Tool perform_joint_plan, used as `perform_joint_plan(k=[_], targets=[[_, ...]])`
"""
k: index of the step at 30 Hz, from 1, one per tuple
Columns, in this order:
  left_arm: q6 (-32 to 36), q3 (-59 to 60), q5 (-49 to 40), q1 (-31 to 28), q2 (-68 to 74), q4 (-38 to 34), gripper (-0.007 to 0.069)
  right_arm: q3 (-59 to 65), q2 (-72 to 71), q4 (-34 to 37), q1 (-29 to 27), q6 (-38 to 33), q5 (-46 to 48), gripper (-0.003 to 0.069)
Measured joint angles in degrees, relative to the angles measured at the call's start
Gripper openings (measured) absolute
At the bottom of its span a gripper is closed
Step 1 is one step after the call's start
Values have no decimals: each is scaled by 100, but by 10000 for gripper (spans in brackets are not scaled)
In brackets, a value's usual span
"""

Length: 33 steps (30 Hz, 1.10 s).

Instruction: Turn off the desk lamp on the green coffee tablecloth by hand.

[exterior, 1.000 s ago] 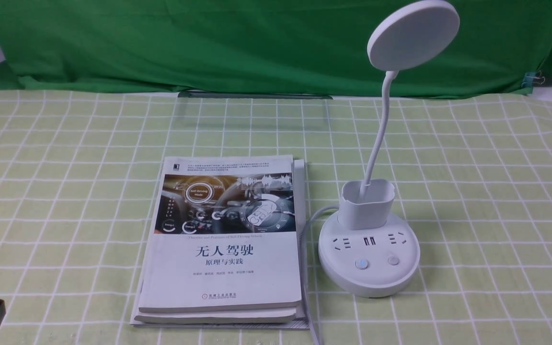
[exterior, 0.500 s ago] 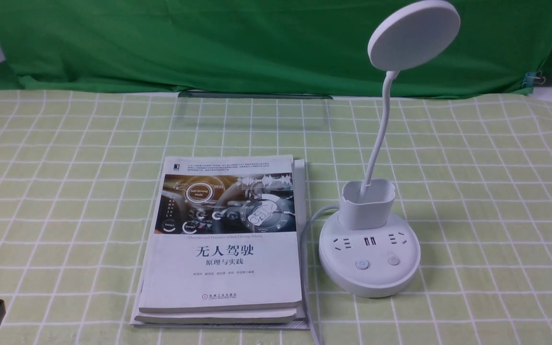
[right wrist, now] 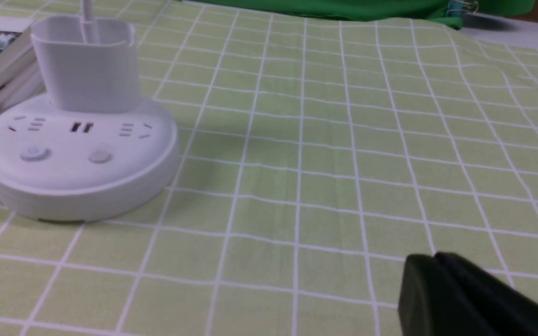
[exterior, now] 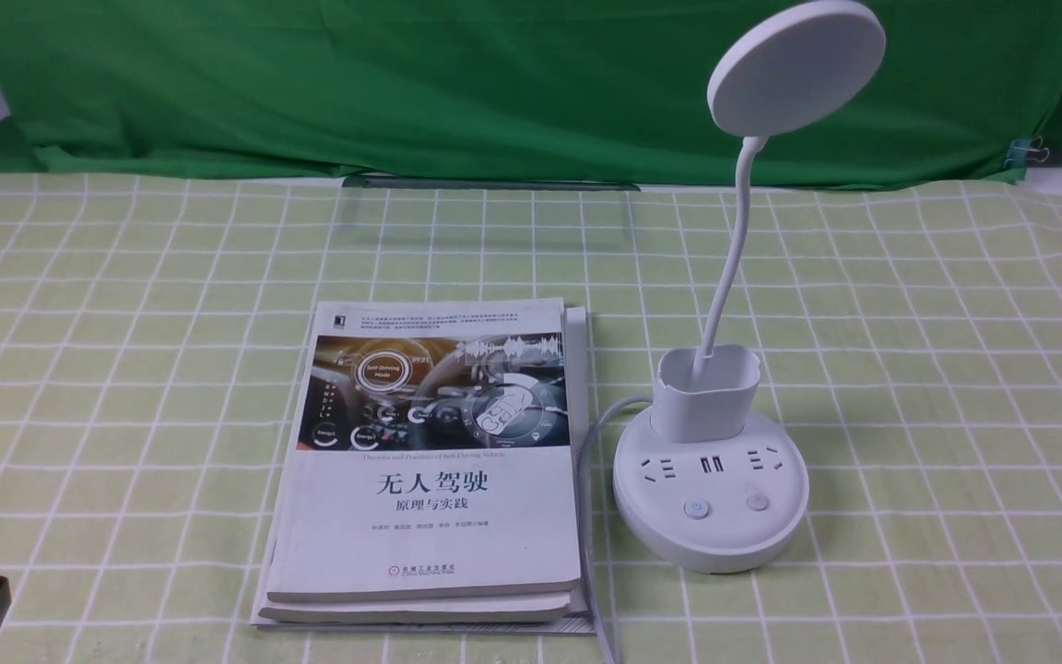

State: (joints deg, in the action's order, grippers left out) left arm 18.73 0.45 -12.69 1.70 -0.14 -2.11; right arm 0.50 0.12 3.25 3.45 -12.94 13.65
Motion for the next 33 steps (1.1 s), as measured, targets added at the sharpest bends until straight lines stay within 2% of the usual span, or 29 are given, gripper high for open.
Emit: perform_joint_plan(k=[33], targets=[[0,0,0,0,0,0,243,0,0,6,0,0,0,141]])
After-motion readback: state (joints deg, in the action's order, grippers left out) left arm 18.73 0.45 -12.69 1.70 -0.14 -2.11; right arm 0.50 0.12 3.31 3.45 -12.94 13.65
